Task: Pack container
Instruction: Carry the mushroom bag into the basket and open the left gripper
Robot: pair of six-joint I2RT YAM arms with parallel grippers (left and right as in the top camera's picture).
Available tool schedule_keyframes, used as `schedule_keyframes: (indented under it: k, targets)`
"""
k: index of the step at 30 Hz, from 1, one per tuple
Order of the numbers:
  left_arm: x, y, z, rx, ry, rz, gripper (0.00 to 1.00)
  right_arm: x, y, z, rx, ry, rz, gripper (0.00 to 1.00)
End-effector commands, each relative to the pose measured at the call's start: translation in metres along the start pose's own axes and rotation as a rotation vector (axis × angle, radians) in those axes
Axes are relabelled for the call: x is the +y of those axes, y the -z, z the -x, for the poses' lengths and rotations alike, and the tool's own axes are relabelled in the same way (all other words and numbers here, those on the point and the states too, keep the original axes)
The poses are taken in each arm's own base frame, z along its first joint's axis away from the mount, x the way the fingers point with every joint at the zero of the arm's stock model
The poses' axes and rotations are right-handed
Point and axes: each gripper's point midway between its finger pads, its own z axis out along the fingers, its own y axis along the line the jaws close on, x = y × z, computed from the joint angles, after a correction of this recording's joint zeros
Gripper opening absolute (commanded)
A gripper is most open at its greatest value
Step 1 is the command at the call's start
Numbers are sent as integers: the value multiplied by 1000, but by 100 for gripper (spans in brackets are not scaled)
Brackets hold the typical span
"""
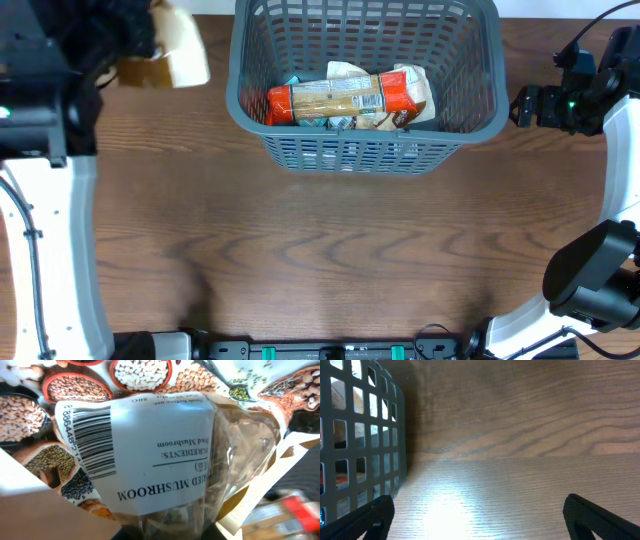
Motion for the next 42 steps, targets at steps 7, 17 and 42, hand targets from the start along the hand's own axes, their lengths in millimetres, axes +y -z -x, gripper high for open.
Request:
schedule_keyframes:
  k: [7, 17, 42]
  targets:
    - [-123, -39, 4, -59, -447, -251, 6, -4, -3, -3, 8, -2, 3, 99]
    - [-209, -123, -70, 12, -887, -442, 5, -4, -3, -3, 8, -2, 3, 99]
    - [-210, -196, -183, 315, -905, -488, 99, -6, -3, 9, -37, 8, -9, 99]
